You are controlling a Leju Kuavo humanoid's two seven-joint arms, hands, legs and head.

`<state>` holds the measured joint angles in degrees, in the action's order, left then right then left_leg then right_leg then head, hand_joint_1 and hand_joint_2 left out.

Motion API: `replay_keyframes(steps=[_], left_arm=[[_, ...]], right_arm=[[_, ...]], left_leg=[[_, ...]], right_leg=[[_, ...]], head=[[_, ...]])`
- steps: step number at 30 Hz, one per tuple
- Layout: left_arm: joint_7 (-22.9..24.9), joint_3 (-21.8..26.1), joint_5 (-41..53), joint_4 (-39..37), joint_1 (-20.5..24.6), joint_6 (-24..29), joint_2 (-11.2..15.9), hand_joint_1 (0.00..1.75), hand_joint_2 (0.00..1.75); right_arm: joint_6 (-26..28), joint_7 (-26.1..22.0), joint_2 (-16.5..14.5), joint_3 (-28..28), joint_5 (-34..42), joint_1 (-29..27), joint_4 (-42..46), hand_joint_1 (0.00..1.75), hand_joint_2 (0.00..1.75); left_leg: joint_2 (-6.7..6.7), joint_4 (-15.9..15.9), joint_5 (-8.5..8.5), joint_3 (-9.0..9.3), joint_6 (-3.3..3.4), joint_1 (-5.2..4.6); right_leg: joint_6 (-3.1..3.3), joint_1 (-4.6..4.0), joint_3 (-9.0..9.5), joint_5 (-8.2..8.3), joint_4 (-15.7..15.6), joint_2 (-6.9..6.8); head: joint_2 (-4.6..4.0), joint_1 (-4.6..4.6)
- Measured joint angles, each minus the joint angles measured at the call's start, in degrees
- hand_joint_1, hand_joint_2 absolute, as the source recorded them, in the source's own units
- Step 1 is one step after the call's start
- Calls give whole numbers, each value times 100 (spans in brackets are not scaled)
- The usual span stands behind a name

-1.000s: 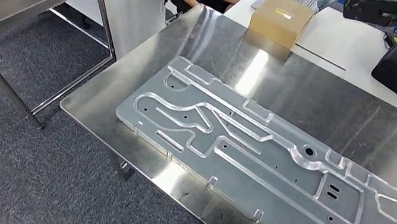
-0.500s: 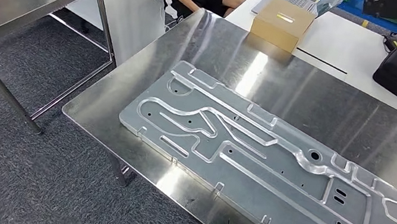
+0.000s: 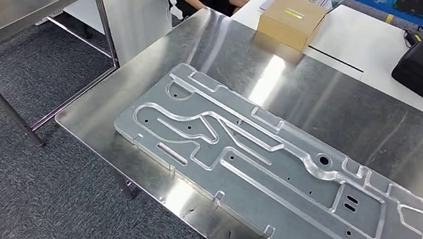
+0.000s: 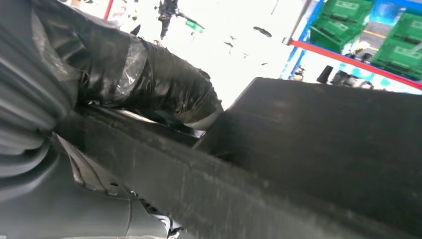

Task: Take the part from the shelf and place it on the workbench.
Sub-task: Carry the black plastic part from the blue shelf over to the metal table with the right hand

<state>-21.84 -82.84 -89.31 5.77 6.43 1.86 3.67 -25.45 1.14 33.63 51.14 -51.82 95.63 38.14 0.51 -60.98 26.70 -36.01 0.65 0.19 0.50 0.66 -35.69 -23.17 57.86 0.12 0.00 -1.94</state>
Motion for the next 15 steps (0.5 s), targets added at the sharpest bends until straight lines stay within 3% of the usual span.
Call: replay_keyframes(steps=[3, 4, 5, 6, 8, 10, 13, 15], left_arm=[[-9, 1, -2, 2, 4, 12, 0, 0, 175], [-10, 1, -2, 2, 9, 20, 0, 0, 175], [-8, 2, -2, 2, 13, 30, 0, 0, 175], [-4, 2, -3, 2, 15, 39, 0, 0, 175], [8, 2, -4, 1, 11, 51, 9, 0, 175], [16, 1, -8, -2, 1, 60, 23, 0, 175], [15, 0, -15, -2, -7, 83, 22, 0, 175], [12, 0, -18, -2, -1, 106, 20, 0, 175]], right_arm=[[3, 0, 8, 18, 61, 8, 9, 175, 175], [2, 0, 13, 32, 92, 4, 10, 175, 175], [3, 0, 21, 45, 134, -1, 11, 175, 175], [7, 0, 34, 56, 185, -5, 17, 175, 175], [35, -1, 85, 62, 297, -16, 34, 175, 175], [105, -9, 202, 62, 406, -72, 47, 175, 175], [242, -53, 429, 62, 573, -287, 56, 175, 175], [340, -93, 578, 62, 665, -428, 67, 175, 175]], left_leg=[[-9, -1078, 529, -479, 6, 1], [-10, -1324, 590, -588, 16, 0], [-14, -1360, 540, -597, 34, -4], [-17, -1163, 388, -493, 64, -12], [-29, -382, 33, -87, 156, -40], [-34, 140, -97, 171, 212, -63], [-28, 282, -127, 220, 243, -51], [-18, 377, -188, 257, 280, -18]], right_leg=[[79, -42, -7, 12, -9, 10], [92, -62, -12, 10, -1, 22], [100, -82, -14, 6, 10, 39], [108, -101, -15, -1, 27, 59], [113, -136, -20, -24, 65, 85], [91, -147, -43, -34, 92, 89], [8, -130, -52, -24, 87, 85], [-58, -116, -123, -161, 263, 77]], head=[[0, -2], [0, -3], [0, -3], [0, -2], [0, -2], [0, -1], [0, -2], [0, 2]])
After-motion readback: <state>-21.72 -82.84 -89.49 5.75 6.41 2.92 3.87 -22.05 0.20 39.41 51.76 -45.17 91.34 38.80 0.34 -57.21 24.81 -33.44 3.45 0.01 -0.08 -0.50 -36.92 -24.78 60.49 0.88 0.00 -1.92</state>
